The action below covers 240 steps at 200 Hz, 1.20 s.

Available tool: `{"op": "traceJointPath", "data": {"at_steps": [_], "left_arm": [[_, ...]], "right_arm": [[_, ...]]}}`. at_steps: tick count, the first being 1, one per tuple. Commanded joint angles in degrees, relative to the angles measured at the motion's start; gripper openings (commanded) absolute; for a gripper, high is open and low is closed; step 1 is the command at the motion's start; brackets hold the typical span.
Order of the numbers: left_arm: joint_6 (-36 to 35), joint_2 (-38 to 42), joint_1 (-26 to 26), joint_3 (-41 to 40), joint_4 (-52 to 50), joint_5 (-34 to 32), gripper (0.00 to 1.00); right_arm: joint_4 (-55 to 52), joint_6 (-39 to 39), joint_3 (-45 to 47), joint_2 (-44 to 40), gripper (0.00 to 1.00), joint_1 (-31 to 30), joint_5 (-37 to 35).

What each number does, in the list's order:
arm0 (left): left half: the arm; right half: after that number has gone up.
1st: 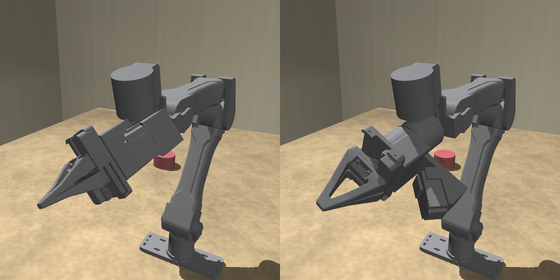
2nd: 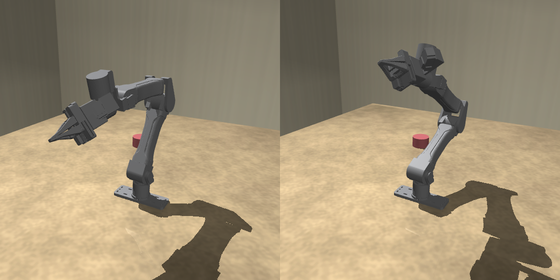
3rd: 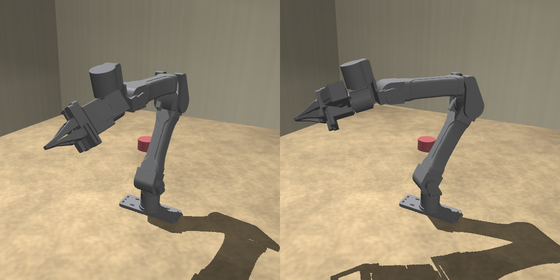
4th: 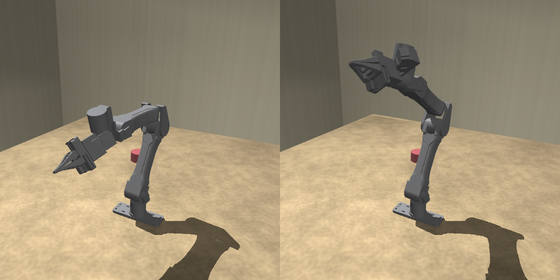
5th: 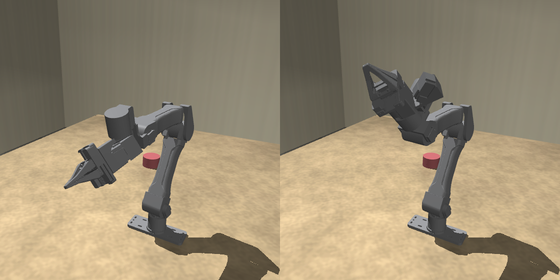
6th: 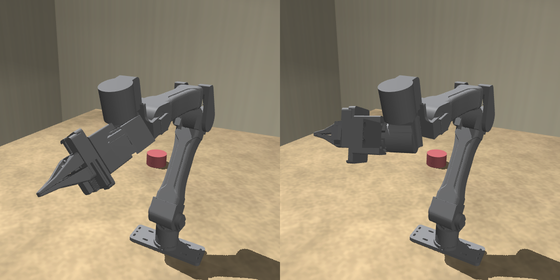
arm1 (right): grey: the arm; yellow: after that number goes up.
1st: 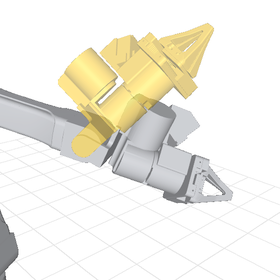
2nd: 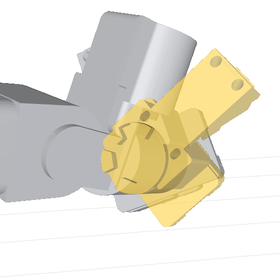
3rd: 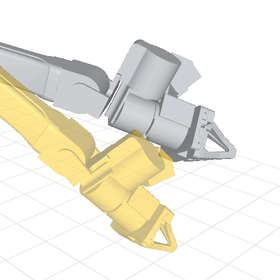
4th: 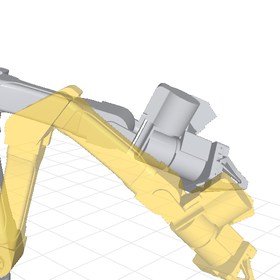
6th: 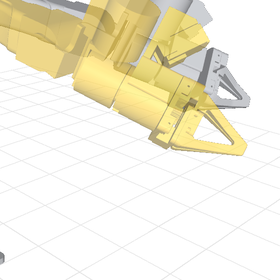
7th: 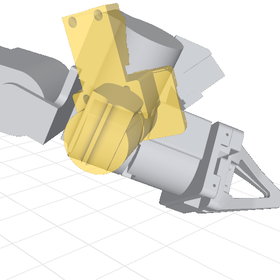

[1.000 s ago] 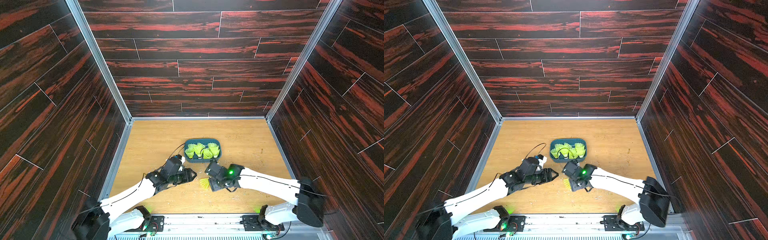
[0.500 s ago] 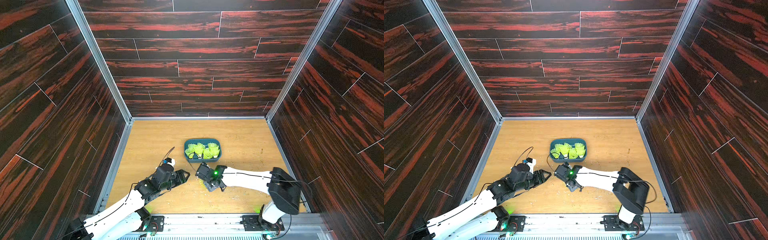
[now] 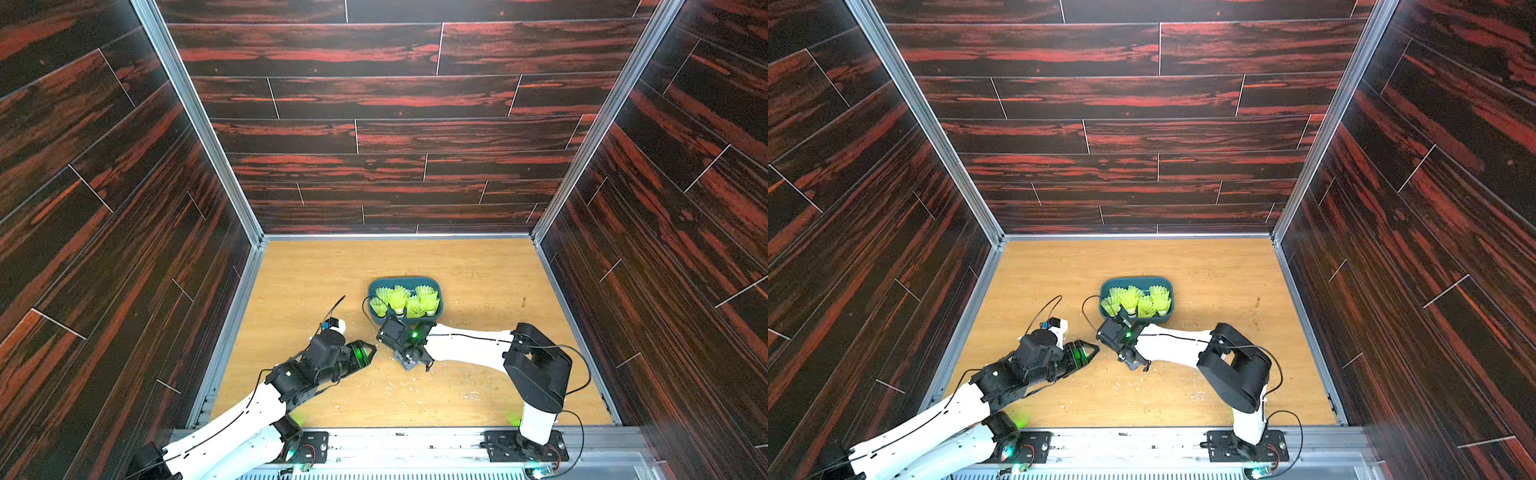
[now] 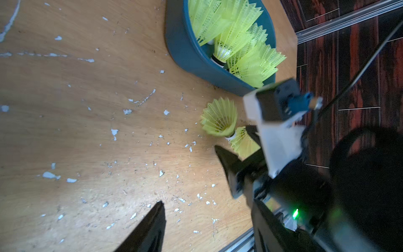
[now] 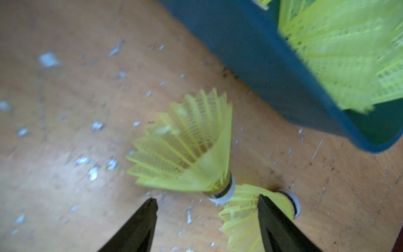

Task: Put the shuttlecocks into the storage box
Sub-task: Pick up the shuttlecock at the center of the board.

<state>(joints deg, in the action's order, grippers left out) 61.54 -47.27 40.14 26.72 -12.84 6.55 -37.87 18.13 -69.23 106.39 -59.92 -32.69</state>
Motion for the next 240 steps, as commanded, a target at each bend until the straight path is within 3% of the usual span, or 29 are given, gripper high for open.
{"op": "traceJointPath", "data": {"at_steps": [1,100,166,240], "left_arm": [[-0.3,-0.7,0.0,-0.6,-0.1,-0.7,0.67],[-0.9,-4.6,-0.1,0.4,2.8,0.6,0.67],[-0.7,-7.1,-0.4,0.1,5.2,2.4,0.67],[7.2,-12.0,-4.2,-6.7,18.8,7.4,0.67]], "right_arm": [[-0.1,-1.5,-1.1,1.2,0.74,1.2,2.0],[1.2,-0.7,-1.6,3.1,0.57,5.2,9.6],[2.2,-0.5,-0.8,3.4,0.49,6.2,11.0],[2.4,0.3,0.4,3.0,0.48,6.1,11.2]]}}
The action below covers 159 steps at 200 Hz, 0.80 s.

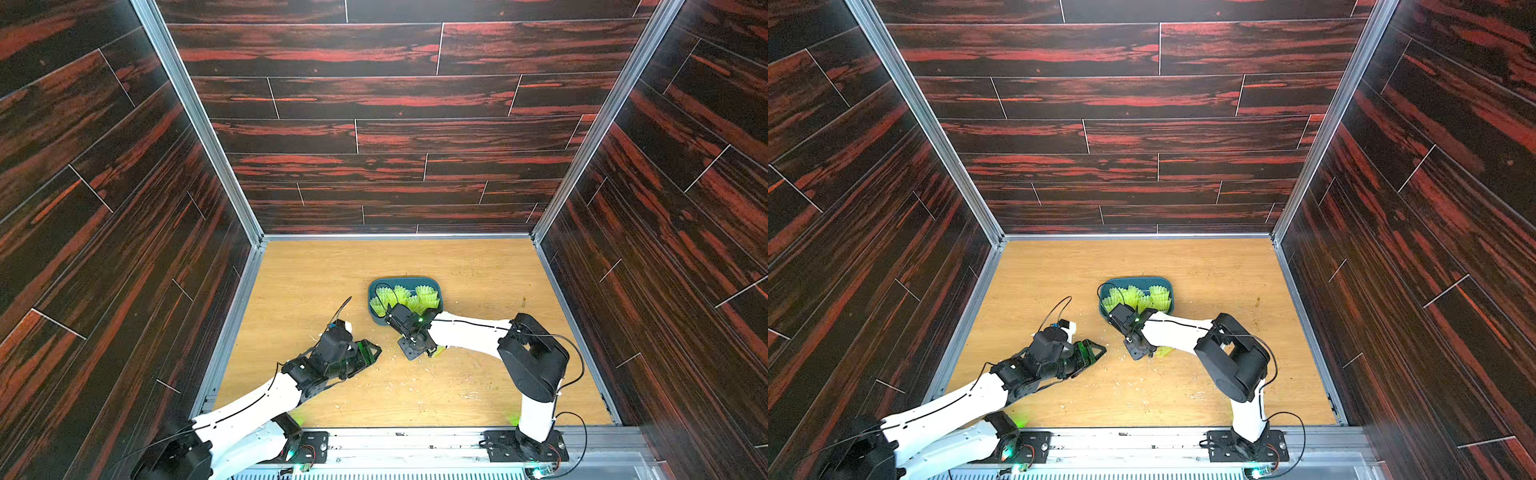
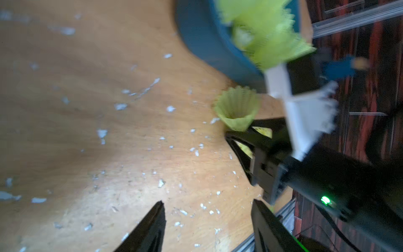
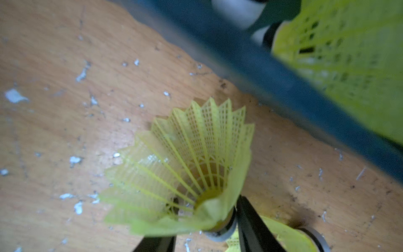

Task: Put the shuttlecocks into the storage box
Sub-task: Pick up the shuttlecock at the center of the board.

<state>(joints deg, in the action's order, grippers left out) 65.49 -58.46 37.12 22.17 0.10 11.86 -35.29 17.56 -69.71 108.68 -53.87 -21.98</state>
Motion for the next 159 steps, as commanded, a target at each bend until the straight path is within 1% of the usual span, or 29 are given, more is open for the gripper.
{"op": "traceJointPath", "data": {"at_steps": [1,39,88,125,159], "left_arm": [[3.3,-0.9,-1.2,-2.2,6.0,2.1,0.67],[3.4,-2.0,-1.5,-2.1,6.8,2.7,0.66],[3.1,-1.8,-1.5,-1.8,6.0,2.5,0.66],[2.5,0.0,-1.6,-1.6,3.6,1.5,0.66],[1.5,3.6,-1.9,-0.4,-0.6,-0.6,0.66]], "right_arm": [[-0.1,0.9,0.9,0.7,0.48,0.1,0.5],[0.0,1.2,1.0,0.4,0.43,0.1,0.6],[0.0,0.9,1.5,-1.8,0.29,0.0,1.3],[-1.8,1.2,2.3,-6.4,0.28,-1.5,3.4],[-4.5,2.8,2.3,-11.3,0.27,-4.8,7.3]]}}
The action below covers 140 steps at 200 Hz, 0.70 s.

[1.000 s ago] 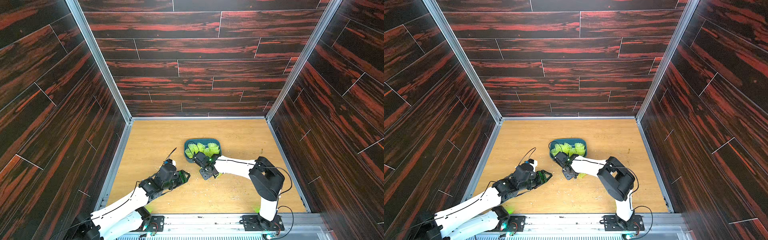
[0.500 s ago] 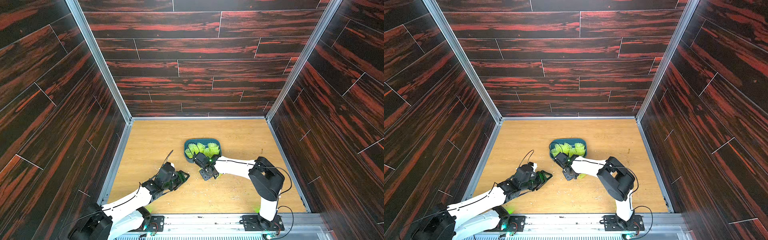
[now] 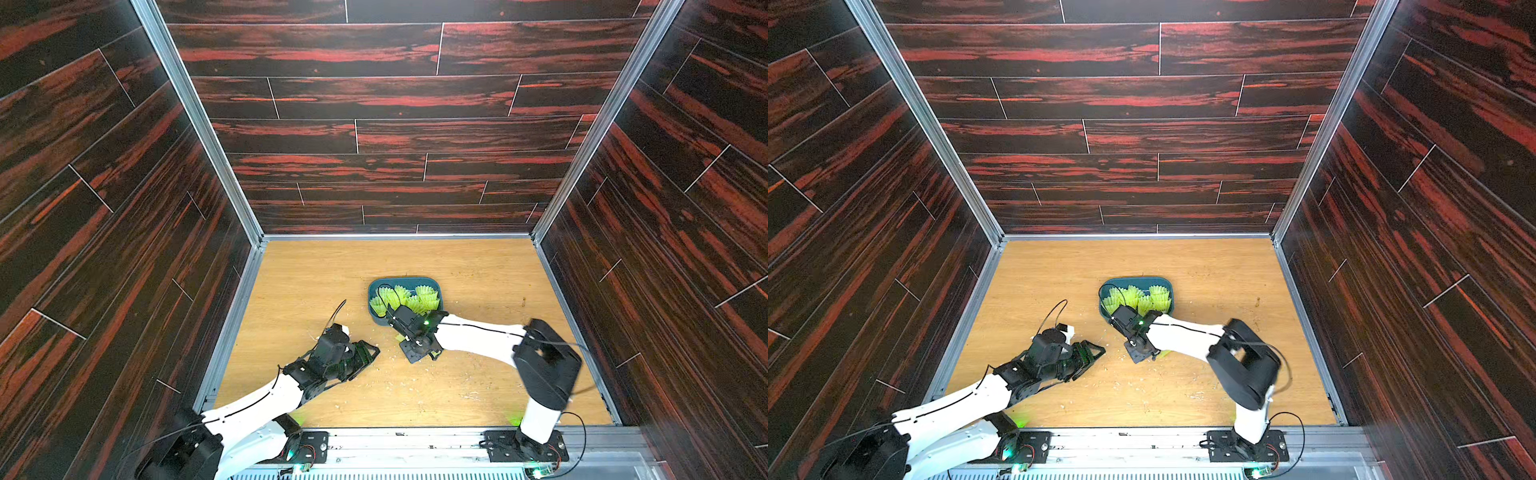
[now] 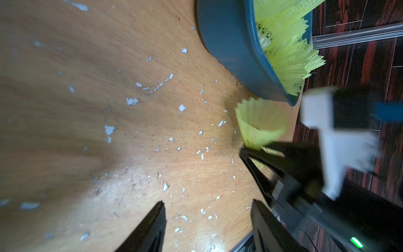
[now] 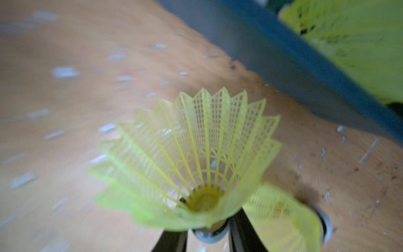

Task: Put the shuttlecocks into the storage box
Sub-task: Pick up the shuttlecock at the center of the board.

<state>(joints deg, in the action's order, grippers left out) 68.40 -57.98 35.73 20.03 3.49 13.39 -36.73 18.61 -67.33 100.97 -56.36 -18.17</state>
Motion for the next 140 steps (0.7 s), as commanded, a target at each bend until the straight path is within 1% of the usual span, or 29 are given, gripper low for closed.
{"op": "traceJointPath", "data": {"at_steps": [1,30,57,86,102,140], "left_arm": [[-1.5,3.2,-0.5,1.8,-4.2,-2.2,0.66],[-4.4,5.9,-2.6,5.4,-11.9,-2.3,0.66],[-9.2,5.6,-6.8,10.9,-18.5,-0.5,0.66],[-13.9,1.1,-12.3,16.8,-21.0,3.1,0.66],[-16.0,-2.3,-15.0,19.8,-21.4,3.5,0.66],[-17.8,-11.8,-20.1,25.2,-16.7,5.1,0.65]], "right_arm": [[-3.2,1.8,-0.2,-3.7,0.27,-2.4,3.5],[-5.5,4.4,-3.6,-5.9,0.27,-3.2,5.8],[-8.0,5.6,-12.0,-3.8,0.27,-3.2,6.1],[-10.3,7.4,-22.5,2.3,0.27,-1.9,7.0],[-11.8,9.6,-28.1,5.8,0.28,-0.3,7.8],[-14.9,13.0,-39.0,13.8,0.28,2.6,8.5]]}}
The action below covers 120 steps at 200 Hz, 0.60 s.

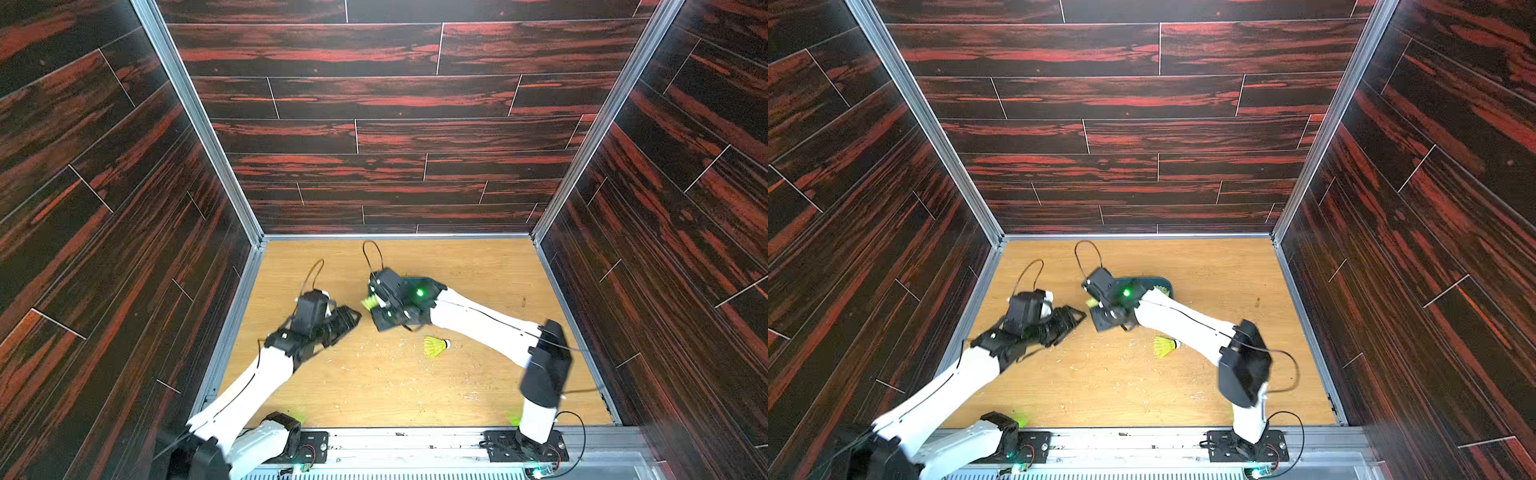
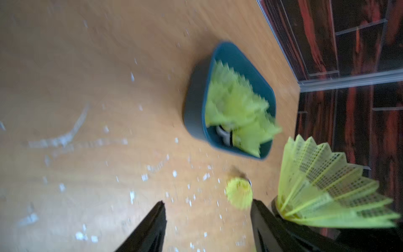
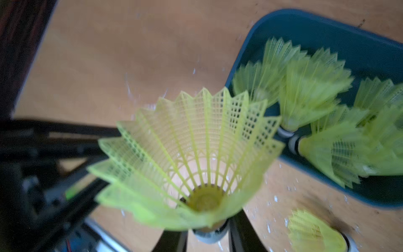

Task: Put the shuttlecocks into the storage box
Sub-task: Place the shuttlecock in the storage box.

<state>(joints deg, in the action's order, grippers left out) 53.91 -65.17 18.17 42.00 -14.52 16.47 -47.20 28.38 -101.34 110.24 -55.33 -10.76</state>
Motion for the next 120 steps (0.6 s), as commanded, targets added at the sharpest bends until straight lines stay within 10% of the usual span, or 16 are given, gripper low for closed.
{"op": "traceJointPath", "data": {"at_steps": [1,120], "left_arm": [[-3.4,-4.9,-2.7,3.4,1.4,2.1,0.65],[-17.9,-21.1,-7.6,16.3,2.7,15.8,0.62]], "right_arm": [[-4.5,3.3,-5.4,4.7,0.28,1.6,1.1],[-16.0,8.0,-30.9,24.1,0.28,6.5,-2.6]]}}
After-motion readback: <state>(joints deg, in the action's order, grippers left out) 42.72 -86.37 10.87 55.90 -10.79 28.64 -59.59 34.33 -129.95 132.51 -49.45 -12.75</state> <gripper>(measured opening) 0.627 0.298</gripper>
